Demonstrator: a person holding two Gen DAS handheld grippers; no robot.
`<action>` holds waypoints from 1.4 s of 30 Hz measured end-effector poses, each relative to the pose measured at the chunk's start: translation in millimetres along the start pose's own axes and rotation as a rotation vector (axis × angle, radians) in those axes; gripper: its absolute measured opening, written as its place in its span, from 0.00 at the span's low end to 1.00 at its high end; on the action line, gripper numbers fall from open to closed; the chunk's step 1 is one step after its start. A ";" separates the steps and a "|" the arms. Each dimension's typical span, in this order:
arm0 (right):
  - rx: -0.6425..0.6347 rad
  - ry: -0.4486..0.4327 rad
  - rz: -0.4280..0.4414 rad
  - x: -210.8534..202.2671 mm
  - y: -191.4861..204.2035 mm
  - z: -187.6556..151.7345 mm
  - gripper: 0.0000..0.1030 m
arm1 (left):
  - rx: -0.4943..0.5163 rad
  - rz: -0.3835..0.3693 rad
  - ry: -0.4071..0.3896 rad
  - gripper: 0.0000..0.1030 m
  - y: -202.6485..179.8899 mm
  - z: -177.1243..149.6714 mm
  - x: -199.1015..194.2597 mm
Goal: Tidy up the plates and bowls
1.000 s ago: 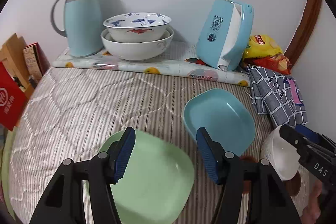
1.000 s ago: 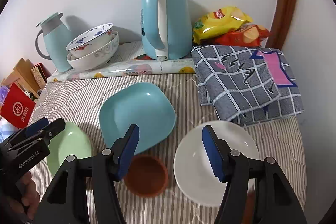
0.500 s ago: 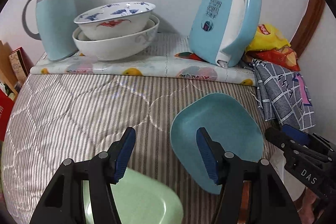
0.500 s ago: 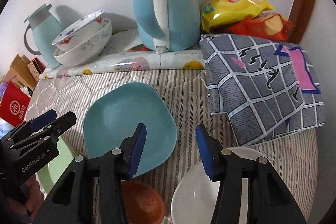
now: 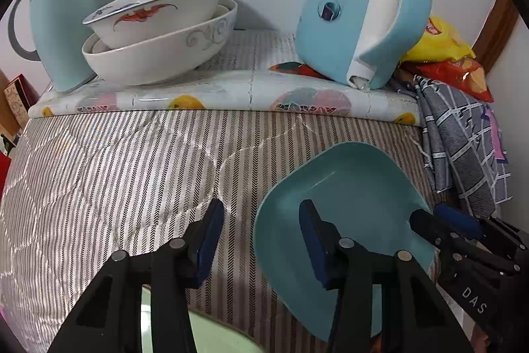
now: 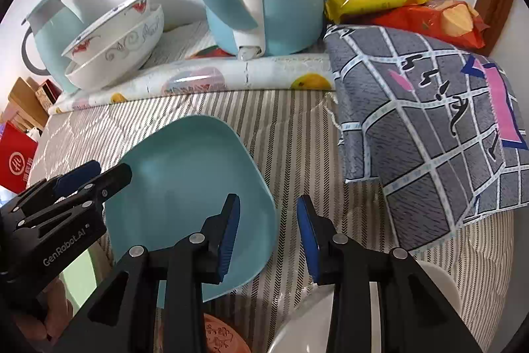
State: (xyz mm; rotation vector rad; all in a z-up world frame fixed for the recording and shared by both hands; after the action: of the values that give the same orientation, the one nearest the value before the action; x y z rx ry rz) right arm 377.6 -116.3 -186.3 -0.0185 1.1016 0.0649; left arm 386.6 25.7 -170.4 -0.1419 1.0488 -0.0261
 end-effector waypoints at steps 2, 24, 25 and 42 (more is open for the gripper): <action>-0.007 0.005 -0.022 3.5 2.9 1.2 0.32 | -0.006 0.003 0.013 0.37 0.9 -0.1 4.9; -0.002 -0.064 -0.042 -4.3 10.9 12.9 0.09 | -0.003 -0.027 -0.030 0.09 2.6 -0.4 -12.4; -0.001 -0.073 -0.038 -8.9 12.3 13.7 0.09 | -0.006 -0.030 -0.039 0.09 3.9 -0.1 -19.1; -0.007 -0.195 0.019 -102.0 26.7 -15.8 0.09 | -0.037 -0.018 -0.134 0.09 17.4 -25.2 -105.5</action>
State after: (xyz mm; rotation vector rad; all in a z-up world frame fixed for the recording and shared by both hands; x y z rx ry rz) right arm 315.9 -94.8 -102.0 -0.0076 0.9070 0.0853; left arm 311.3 49.6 -94.0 -0.1842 0.9147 -0.0135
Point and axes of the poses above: each gripper's, at about its wrist camera, not at the fingertips, and x roughly the way its jaws point, y to its left, z to its top, the point moved 5 cm from there along x, roughly the way its jaws point, and after that the axes turned 6 degrees about -z, right-handed, at the moved point
